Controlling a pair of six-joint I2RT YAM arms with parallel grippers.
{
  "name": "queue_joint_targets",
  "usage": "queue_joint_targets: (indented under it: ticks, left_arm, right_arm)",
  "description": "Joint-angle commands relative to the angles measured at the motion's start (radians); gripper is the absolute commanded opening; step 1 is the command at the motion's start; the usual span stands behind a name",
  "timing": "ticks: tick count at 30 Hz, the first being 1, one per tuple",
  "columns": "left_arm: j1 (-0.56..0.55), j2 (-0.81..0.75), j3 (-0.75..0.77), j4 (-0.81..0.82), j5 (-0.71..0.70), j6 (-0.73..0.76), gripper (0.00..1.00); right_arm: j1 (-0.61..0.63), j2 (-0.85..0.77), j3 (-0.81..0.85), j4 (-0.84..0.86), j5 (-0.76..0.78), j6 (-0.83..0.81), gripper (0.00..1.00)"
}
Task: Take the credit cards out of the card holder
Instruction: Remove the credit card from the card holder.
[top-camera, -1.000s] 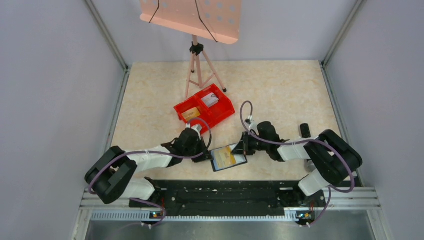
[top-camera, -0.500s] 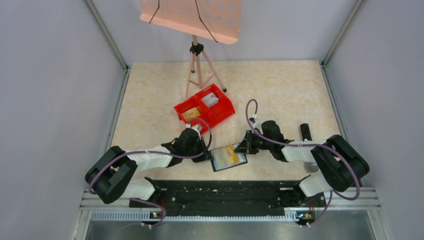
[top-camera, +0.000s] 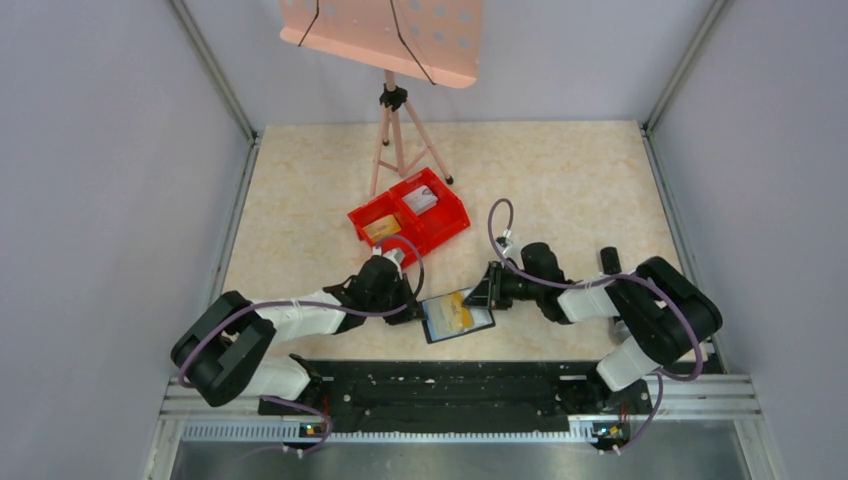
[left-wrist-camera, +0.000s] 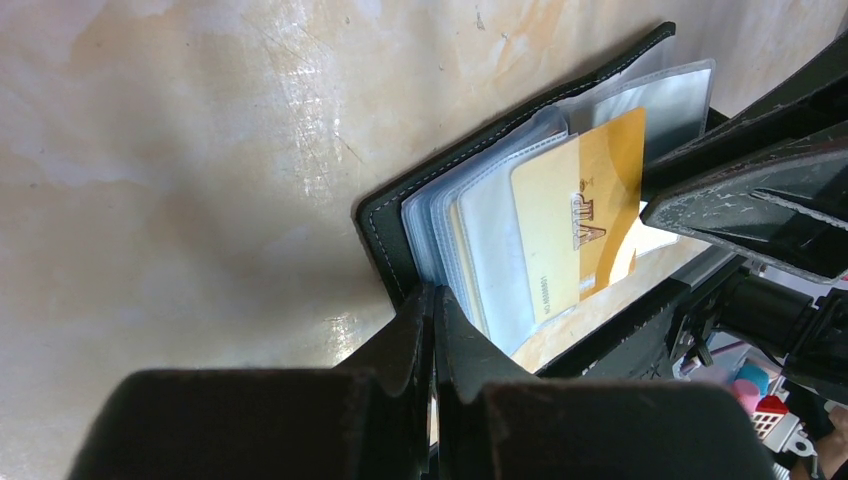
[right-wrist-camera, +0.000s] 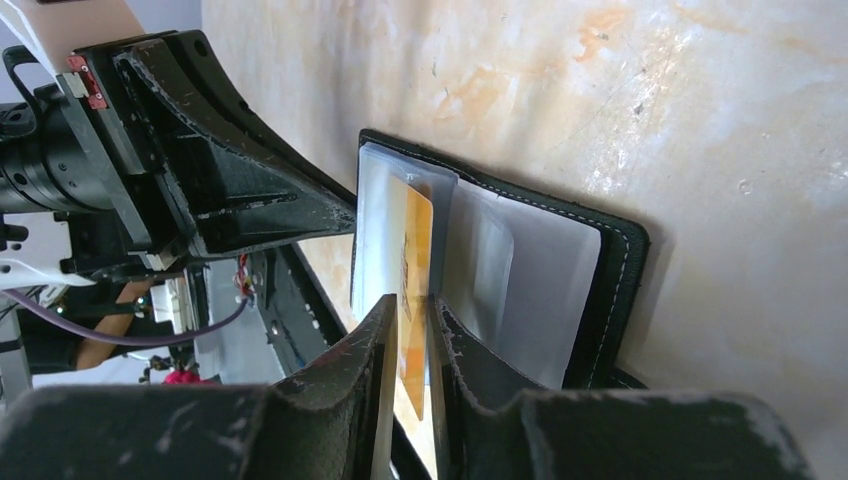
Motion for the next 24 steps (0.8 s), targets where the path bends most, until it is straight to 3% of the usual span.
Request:
queue_joint_targets:
  ticks: [1, 9, 13, 14, 24]
  left_arm:
    - [-0.005, 0.048, 0.006, -0.008, -0.034, 0.018, 0.04]
    - [-0.005, 0.054, 0.009, -0.007, -0.027, 0.022, 0.04]
    - [-0.005, 0.048, 0.008, -0.012, -0.032, 0.025, 0.04]
    - [-0.006, 0.048, 0.008, -0.013, -0.033, 0.026, 0.04]
    - [-0.005, 0.013, 0.007, -0.032, -0.032, 0.028, 0.04]
  right_arm:
    - [0.019, 0.027, 0.014, 0.063, 0.004, 0.028, 0.18]
    - [0.055, 0.075, 0.044, 0.061, 0.036, 0.039, 0.17]
    - [0.055, 0.059, 0.038, 0.063, 0.046, 0.037, 0.00]
    - [0.054, 0.050, 0.037, 0.058, 0.053, 0.035, 0.00]
    - [-0.006, -0.140, 0.042, -0.215, 0.129, -0.096, 0.00]
